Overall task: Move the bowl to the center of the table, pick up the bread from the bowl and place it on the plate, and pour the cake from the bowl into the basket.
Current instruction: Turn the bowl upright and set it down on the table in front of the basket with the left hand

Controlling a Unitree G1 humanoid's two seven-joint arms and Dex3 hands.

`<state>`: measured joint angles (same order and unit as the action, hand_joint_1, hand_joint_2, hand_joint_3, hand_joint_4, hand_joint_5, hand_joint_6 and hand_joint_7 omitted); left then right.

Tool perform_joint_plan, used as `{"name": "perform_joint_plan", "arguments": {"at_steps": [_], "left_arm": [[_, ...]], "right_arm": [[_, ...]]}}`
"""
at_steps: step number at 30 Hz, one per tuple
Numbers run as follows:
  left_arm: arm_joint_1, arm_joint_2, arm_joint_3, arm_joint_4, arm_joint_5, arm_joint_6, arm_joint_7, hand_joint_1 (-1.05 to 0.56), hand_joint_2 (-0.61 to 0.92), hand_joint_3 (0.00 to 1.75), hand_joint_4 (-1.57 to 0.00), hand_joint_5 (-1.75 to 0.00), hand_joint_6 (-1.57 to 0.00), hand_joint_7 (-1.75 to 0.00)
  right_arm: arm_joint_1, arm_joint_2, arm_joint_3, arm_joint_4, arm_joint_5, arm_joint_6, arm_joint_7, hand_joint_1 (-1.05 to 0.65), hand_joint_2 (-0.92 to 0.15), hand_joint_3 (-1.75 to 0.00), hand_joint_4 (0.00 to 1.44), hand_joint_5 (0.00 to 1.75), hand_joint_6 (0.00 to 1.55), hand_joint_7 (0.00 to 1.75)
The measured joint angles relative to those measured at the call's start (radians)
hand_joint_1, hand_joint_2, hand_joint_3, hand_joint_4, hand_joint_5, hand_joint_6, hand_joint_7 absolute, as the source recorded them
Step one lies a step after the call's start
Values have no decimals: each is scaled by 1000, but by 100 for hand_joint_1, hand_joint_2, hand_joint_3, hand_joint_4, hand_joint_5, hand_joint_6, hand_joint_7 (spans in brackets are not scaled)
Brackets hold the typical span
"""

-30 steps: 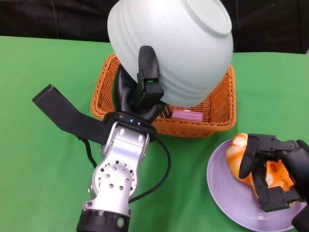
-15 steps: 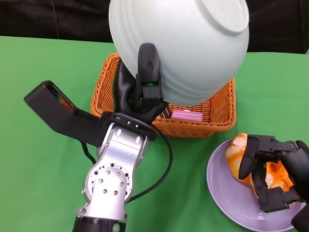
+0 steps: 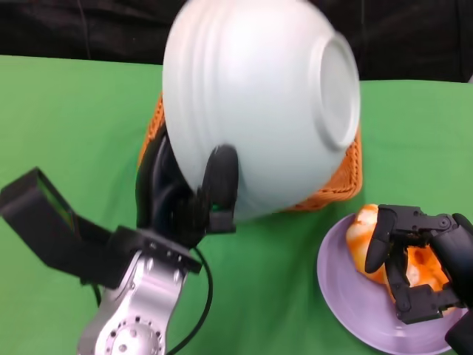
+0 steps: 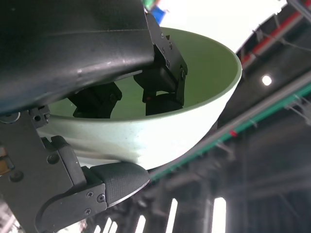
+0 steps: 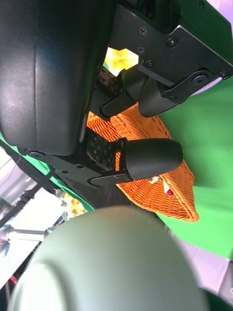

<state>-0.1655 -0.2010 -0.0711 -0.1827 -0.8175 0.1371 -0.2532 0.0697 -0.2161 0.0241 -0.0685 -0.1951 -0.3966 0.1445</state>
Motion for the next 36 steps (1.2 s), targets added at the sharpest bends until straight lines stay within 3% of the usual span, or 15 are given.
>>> {"name": "perform_joint_plan", "arguments": {"at_steps": [4, 8, 19, 21, 26, 36], "left_arm": [[42, 51, -12, -64, 165, -66, -32, -20, 40, 137, -109, -175, -90, -166], [76, 81, -16, -82, 261, -109, -52, -19, 42, 133, -109, -175, -91, -165], [78, 79, -17, -82, 271, -112, -57, -19, 44, 130, -109, -175, -91, -165], [98, 114, -28, -96, 397, -181, -58, -16, 38, 144, -109, -175, -96, -159], [191, 263, -40, -111, 739, -438, -64, -24, 31, 150, -108, -175, -97, -160], [248, 331, -34, -110, 947, -579, -22, -20, 17, 173, -109, -175, -92, -174]], "right_arm": [[-2, 0, 1, 4, 1, 0, 0, 44, -22, -166, 100, 175, 90, 146], [-2, -1, 0, 8, 4, 0, 1, 44, -22, -166, 100, 175, 90, 146], [-3, -1, 0, 8, 4, 0, 2, 44, -22, -166, 100, 175, 90, 146], [-3, -1, 1, 8, 4, 0, 2, 45, -23, -166, 101, 175, 90, 146], [-2, -1, 0, 8, 4, 3, 2, 46, -25, -163, 100, 175, 89, 146], [-5, -2, -1, 8, 4, 7, 2, 46, -26, -161, 101, 175, 89, 146]]}}
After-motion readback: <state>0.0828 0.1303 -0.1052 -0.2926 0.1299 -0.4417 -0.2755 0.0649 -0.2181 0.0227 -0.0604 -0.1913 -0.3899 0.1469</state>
